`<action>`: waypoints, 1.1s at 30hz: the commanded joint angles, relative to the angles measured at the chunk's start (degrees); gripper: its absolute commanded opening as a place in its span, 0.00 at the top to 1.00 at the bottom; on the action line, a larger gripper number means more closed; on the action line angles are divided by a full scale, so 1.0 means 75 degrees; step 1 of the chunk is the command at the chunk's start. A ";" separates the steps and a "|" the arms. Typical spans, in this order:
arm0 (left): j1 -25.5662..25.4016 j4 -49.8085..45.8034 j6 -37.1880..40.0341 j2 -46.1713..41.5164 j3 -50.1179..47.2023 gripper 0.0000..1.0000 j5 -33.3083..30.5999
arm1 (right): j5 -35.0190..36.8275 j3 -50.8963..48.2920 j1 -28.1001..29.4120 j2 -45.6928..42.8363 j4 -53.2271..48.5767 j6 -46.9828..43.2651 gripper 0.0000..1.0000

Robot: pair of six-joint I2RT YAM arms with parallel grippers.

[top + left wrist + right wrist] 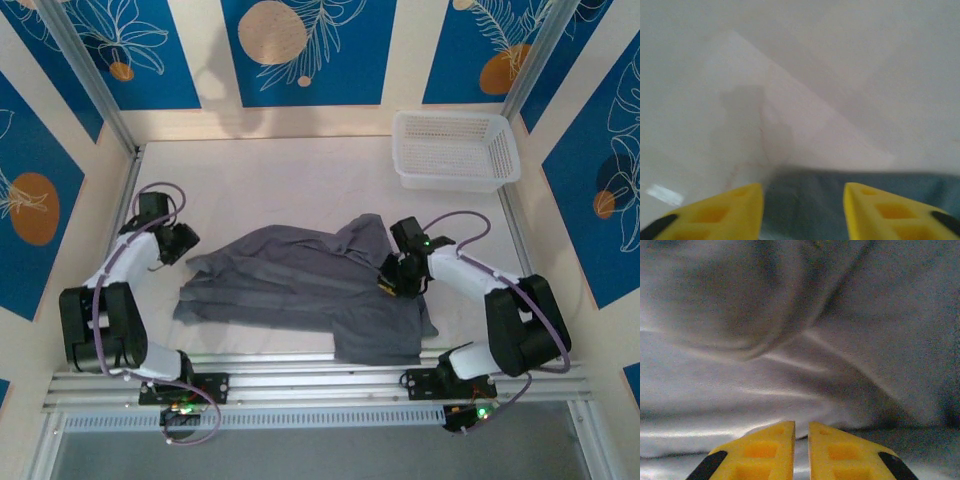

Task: Fold the inside-out t-shirt
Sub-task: Smooth out the T-shirt at the center of the table.

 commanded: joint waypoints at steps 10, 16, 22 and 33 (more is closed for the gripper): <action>-0.2864 -0.0607 0.0093 -0.1514 -0.0287 0.43 -0.1483 | 0.0940 0.2026 -0.0139 0.0353 -0.0324 -0.2866 0.41; -0.3762 -0.0513 0.0197 -0.1155 -0.0143 0.42 -0.1540 | 0.3258 0.3509 0.0446 0.2321 -0.1583 -0.3133 0.27; -0.3961 -0.0527 0.0285 -0.0960 -0.0118 0.42 -0.1608 | 0.2432 0.3841 0.0564 0.3023 -0.1493 -0.3612 0.24; -0.3980 -0.0676 0.0530 -0.1100 -0.0017 0.42 -0.1470 | 0.2630 0.4945 0.1706 0.3172 -0.0986 -0.4120 0.23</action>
